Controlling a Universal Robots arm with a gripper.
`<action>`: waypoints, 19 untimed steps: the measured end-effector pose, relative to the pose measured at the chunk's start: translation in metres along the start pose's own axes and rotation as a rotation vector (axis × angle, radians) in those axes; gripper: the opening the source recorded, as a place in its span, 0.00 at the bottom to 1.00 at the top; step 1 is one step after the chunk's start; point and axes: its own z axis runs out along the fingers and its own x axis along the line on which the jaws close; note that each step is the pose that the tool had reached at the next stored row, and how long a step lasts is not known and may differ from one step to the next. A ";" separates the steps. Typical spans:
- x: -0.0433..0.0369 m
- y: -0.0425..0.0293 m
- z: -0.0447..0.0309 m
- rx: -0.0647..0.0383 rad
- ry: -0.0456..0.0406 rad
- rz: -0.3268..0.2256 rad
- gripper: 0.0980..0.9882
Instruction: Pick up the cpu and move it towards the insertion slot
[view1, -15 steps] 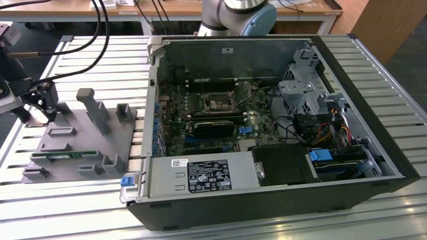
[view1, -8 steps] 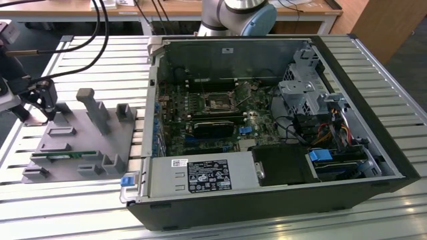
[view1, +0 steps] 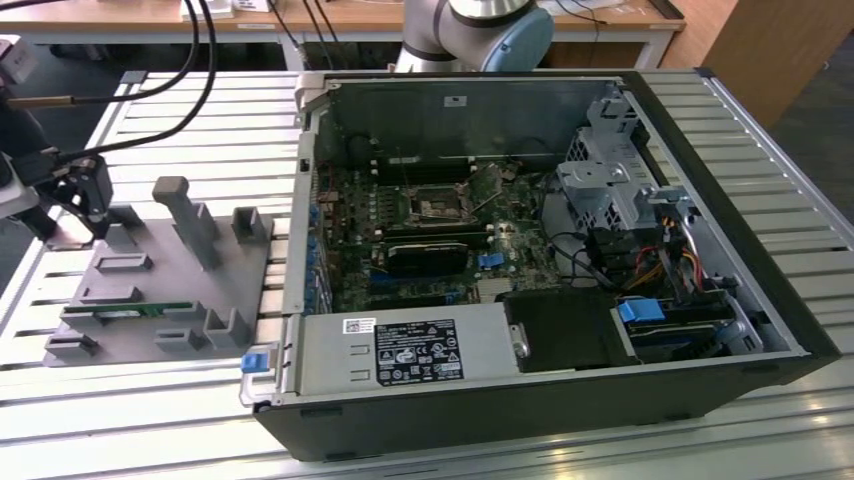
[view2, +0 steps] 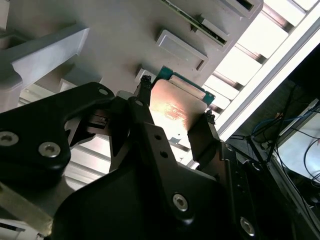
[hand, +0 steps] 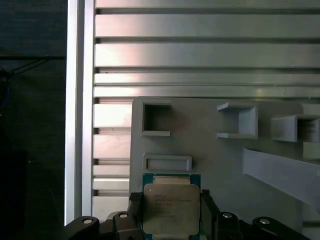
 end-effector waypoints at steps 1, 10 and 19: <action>0.0000 0.0000 -0.0005 0.000 -0.0001 0.000 0.50; 0.0000 0.0002 -0.0038 0.000 -0.0001 0.000 0.50; 0.0000 0.0003 -0.0057 0.000 -0.0001 0.000 0.50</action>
